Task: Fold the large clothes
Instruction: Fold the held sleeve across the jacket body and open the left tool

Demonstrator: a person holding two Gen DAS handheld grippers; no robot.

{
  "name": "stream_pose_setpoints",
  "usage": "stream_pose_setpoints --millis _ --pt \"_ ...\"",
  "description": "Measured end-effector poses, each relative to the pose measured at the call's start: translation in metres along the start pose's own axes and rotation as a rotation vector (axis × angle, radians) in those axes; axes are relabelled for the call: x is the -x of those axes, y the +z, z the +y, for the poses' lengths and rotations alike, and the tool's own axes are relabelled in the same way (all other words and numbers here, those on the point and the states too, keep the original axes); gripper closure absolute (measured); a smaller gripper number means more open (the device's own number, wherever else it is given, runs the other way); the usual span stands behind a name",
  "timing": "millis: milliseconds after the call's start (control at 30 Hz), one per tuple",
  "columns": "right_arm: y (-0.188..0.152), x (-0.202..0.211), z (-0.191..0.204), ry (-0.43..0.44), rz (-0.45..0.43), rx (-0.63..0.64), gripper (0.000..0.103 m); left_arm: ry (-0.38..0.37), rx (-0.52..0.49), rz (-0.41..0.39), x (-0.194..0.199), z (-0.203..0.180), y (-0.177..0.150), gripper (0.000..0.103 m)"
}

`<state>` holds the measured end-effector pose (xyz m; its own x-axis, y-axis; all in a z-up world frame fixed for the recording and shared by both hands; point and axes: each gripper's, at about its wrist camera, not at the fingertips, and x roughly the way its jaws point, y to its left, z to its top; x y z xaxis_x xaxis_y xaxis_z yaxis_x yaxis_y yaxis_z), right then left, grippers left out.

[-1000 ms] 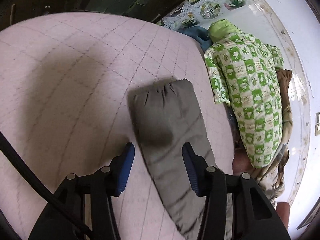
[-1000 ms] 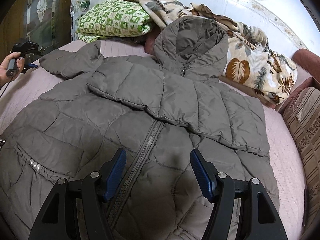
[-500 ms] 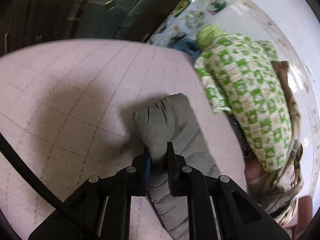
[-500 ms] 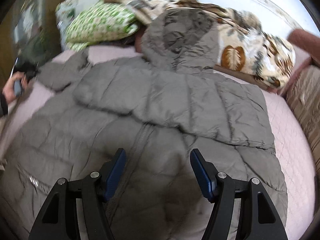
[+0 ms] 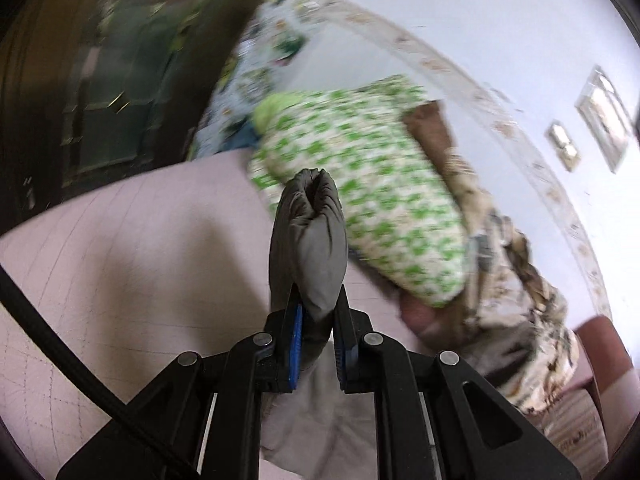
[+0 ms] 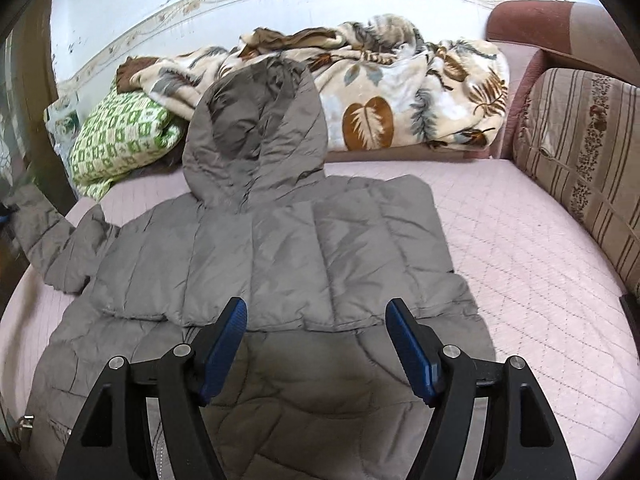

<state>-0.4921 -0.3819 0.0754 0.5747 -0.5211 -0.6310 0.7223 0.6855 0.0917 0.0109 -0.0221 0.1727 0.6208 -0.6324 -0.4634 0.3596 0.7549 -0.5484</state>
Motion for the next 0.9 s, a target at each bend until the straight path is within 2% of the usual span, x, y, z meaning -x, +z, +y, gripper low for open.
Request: stream_pose_setpoints --millis 267,433,633,800,900 --pt "0.010 0.020 -0.023 -0.028 -0.075 -0.033 0.027 -0.137 -0.153 -0.031 0.071 -0.128 0.002 0.091" --pt "0.012 0.033 -0.048 -0.034 -0.111 -0.090 0.027 -0.237 -0.253 -0.011 0.106 -0.210 -0.022 0.091" --pt "0.011 0.043 -0.075 -0.037 -0.130 -0.148 0.027 -0.318 -0.348 0.087 0.103 -0.287 -0.089 0.090" --pt "0.012 0.051 -0.091 -0.037 -0.149 -0.181 0.027 -0.354 -0.415 0.186 0.081 -0.337 -0.166 0.090" --pt "0.012 0.055 -0.097 -0.038 -0.156 -0.193 0.027 -0.364 -0.433 0.263 0.057 -0.354 -0.215 0.090"
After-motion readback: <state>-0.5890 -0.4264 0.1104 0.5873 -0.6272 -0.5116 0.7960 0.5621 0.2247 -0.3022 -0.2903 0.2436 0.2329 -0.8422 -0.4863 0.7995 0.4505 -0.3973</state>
